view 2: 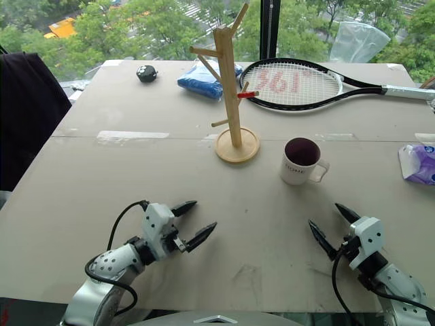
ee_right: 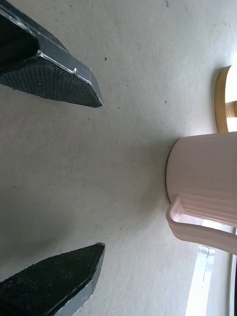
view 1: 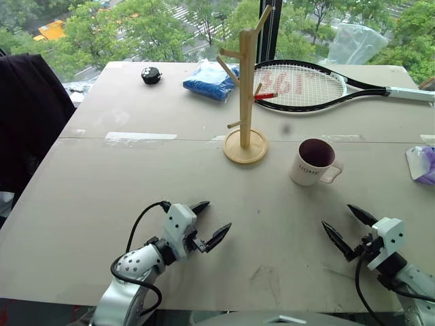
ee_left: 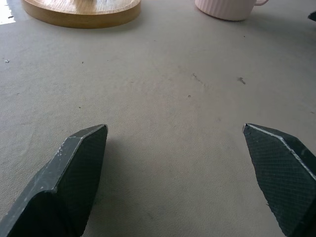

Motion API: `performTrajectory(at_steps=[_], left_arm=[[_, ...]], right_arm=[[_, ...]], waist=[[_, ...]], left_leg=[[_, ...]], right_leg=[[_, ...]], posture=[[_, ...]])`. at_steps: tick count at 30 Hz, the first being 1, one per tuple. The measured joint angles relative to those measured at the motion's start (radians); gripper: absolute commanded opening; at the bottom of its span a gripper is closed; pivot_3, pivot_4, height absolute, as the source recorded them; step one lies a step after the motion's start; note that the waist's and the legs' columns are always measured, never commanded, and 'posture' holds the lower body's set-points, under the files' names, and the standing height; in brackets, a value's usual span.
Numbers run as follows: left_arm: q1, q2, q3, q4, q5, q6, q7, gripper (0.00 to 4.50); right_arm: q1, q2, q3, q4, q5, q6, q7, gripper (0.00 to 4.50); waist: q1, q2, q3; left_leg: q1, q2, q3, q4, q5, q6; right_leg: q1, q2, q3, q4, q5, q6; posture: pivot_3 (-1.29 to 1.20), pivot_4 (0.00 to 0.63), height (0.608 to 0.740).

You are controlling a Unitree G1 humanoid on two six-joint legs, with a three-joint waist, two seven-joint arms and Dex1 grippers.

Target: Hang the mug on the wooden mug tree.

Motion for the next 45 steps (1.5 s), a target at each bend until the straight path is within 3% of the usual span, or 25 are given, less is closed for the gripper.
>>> performTrajectory(at_steps=[24,37,45], left_arm=[[-0.034,0.009,0.013,0.049,-0.001,-0.027,-0.026,4.50],[-0.260,0.045,-0.024,0.011,-0.066,0.054,-0.119,4.50],[-0.333,0.094,-0.027,-0.085,-0.146,0.138,-0.192,4.50]], right_arm=[[-0.057,0.026,0.014,0.028,-0.022,0.018,-0.106,4.43],[-0.241,0.128,0.040,-0.079,-0.062,0.260,-0.391,4.43],[-0.291,0.156,0.043,-0.031,-0.087,0.262,-0.430,4.43]], waist=[[-0.001,-0.004,0.001],[-0.001,-0.004,0.002],[-0.003,-0.003,0.002]], left_leg=[[0.005,0.001,0.002,0.001,0.001,-0.001],[0.003,0.000,0.002,0.001,0.002,-0.002],[0.004,-0.001,0.001,0.001,0.003,-0.004]], right_leg=[[0.000,0.000,0.004,0.008,0.000,-0.001],[-0.001,0.001,0.003,0.007,0.000,-0.001],[-0.001,0.003,0.006,0.007,0.000,0.000]], posture=[[0.00,0.150,0.740],[0.00,0.150,0.740],[0.00,0.150,0.740]])
